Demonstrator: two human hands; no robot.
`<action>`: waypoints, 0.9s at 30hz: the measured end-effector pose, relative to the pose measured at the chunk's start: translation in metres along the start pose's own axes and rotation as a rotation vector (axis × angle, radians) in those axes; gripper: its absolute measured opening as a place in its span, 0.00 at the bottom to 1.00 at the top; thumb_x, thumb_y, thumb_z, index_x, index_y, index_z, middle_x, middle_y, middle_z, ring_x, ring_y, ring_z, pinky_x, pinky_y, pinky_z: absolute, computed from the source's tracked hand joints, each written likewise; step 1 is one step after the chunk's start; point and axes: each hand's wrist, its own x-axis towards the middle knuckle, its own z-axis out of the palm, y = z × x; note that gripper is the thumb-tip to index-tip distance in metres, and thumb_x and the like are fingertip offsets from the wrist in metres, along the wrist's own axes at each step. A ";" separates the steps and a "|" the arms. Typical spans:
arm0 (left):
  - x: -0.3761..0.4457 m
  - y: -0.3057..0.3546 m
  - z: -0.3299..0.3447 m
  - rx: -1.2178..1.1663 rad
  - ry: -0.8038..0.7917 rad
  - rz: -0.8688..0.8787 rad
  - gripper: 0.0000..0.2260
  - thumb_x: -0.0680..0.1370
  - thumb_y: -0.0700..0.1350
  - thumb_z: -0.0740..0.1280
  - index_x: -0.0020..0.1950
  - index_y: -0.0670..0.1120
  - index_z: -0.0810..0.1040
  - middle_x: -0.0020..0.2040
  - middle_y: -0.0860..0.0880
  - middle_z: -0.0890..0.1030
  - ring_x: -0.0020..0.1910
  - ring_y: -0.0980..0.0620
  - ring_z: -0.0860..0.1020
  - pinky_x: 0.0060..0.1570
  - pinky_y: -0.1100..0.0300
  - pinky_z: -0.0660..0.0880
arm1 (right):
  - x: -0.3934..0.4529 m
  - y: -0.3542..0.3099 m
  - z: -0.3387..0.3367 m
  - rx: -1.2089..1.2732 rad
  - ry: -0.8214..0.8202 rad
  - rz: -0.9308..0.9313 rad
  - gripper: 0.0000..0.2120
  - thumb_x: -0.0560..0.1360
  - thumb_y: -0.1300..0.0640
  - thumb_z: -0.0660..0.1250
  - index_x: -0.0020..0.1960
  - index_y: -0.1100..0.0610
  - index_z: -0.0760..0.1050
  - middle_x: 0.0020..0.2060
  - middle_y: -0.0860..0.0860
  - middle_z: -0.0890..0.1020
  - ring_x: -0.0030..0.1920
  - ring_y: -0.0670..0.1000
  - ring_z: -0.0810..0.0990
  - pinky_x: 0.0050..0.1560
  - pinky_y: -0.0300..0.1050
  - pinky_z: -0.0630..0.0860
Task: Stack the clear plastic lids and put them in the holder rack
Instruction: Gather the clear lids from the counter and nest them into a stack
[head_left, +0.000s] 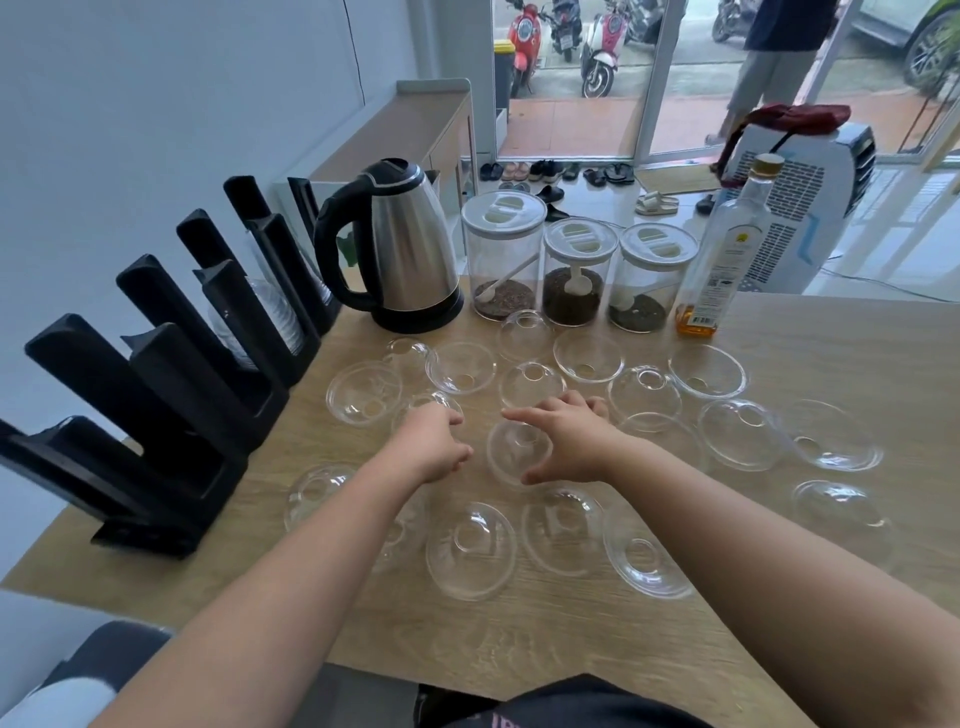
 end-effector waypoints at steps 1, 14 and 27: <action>-0.001 0.000 -0.006 0.049 0.057 0.027 0.25 0.75 0.43 0.72 0.71 0.47 0.73 0.49 0.46 0.85 0.43 0.51 0.83 0.45 0.58 0.80 | 0.001 -0.001 0.002 -0.005 -0.010 -0.002 0.42 0.66 0.34 0.71 0.74 0.33 0.56 0.66 0.46 0.70 0.68 0.53 0.61 0.65 0.53 0.54; 0.017 -0.036 -0.027 0.445 0.338 0.119 0.41 0.67 0.66 0.73 0.76 0.54 0.65 0.70 0.54 0.68 0.64 0.47 0.62 0.68 0.52 0.64 | 0.004 0.000 -0.001 0.080 0.010 -0.022 0.46 0.63 0.30 0.71 0.74 0.31 0.52 0.68 0.45 0.67 0.69 0.51 0.60 0.65 0.52 0.53; 0.011 -0.036 -0.015 0.592 0.329 0.184 0.41 0.62 0.73 0.69 0.72 0.62 0.67 0.72 0.61 0.66 0.69 0.48 0.57 0.62 0.51 0.54 | 0.048 0.027 -0.017 -0.078 0.197 0.179 0.23 0.75 0.38 0.64 0.68 0.40 0.71 0.60 0.52 0.70 0.62 0.56 0.67 0.61 0.52 0.65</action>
